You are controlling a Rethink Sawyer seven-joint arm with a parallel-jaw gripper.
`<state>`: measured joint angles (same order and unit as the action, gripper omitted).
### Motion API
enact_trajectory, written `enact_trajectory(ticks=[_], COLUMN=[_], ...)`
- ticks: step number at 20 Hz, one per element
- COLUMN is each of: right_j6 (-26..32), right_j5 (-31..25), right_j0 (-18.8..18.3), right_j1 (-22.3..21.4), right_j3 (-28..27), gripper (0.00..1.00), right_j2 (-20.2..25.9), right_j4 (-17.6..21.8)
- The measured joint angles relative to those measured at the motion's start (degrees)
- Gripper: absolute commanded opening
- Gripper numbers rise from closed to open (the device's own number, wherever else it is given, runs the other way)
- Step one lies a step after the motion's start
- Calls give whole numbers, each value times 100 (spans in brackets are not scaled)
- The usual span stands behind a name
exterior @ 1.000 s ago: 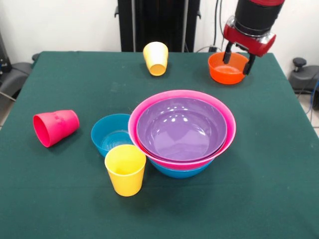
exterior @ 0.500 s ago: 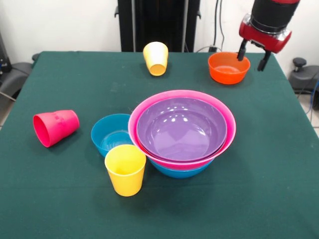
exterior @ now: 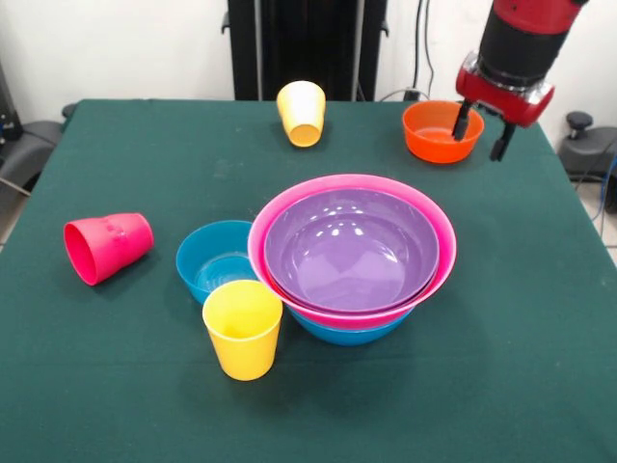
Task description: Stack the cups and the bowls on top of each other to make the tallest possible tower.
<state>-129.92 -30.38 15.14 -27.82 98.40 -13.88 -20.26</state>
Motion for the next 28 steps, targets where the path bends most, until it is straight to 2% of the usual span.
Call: enact_trajectory(ticks=[6,15,20,28], right_j6=[0,0,0,0], right_j5=[514,581,527,141], right_j0=[-8,-14,76,428], right_j1=[440,622,356,-413], right_j3=[-2,28,166,377], gripper=[100,100,100,100], right_j2=[2,3,-30,-196], right_j4=[-6,-7,-7,-33])
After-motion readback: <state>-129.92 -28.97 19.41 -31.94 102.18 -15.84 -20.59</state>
